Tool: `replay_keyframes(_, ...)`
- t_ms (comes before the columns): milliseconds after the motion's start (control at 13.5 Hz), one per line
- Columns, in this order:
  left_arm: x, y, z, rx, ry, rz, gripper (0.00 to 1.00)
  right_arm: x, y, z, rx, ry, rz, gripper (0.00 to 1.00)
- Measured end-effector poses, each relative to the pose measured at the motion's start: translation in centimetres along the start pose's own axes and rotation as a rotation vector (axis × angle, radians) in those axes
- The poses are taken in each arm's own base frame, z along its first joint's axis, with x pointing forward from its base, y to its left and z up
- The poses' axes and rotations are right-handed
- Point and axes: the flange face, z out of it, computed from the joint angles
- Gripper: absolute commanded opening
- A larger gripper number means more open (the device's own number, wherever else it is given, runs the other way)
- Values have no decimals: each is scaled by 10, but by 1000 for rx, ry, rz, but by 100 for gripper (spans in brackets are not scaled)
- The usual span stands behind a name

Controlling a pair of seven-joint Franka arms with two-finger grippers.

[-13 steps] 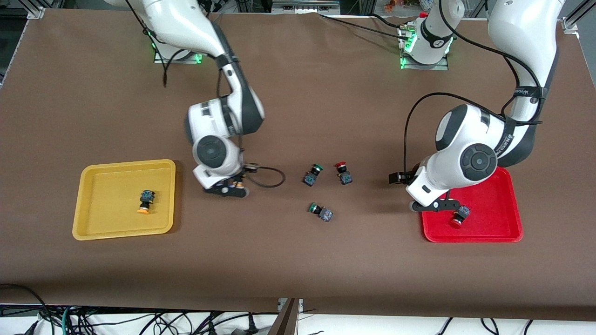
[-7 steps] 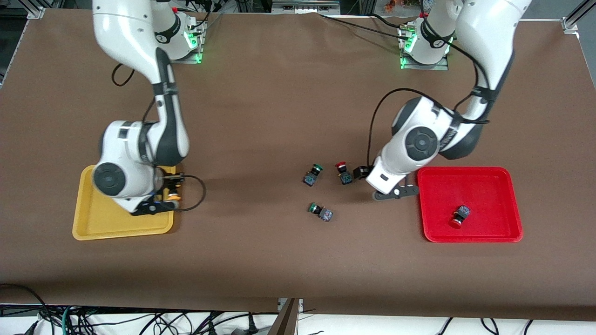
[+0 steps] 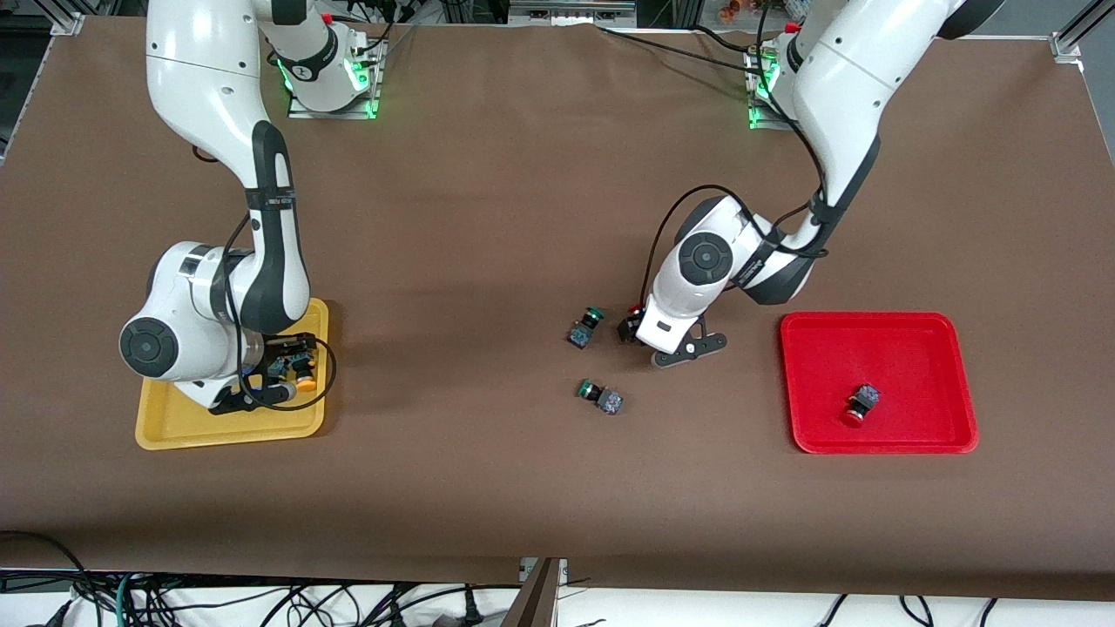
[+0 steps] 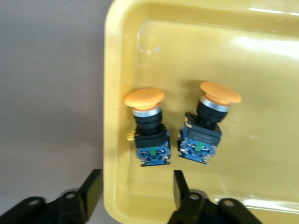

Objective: Place red and yellow buttons in trays
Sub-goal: 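Place the yellow button in the yellow tray while the left gripper reaches red, then carry the second red button into the red tray with the left gripper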

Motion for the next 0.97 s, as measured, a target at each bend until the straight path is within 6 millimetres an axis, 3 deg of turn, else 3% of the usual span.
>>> replay_keyframes(149,-6,4,8,0,-2,9,68,3,-9,-8,4,18,6,100)
replay_keyframes(297,-15,10,10,3,-5,26,31,7,-28,-31,12,45,36,100)
replay_keyframes(371,-20,14,11,5,-7,35,17,7,-44,-47,18,61,55,100)
replay_keyframes(594,-18,12,8,14,-4,34,13,-2,-92,-108,49,141,81,100)
replay_keyframes(743,-6,3,-7,59,-8,28,14,-20,-107,-147,36,154,70,100)
replay_keyframes(965,34,-30,-73,113,12,79,16,-56,-123,-203,-23,144,33,100)
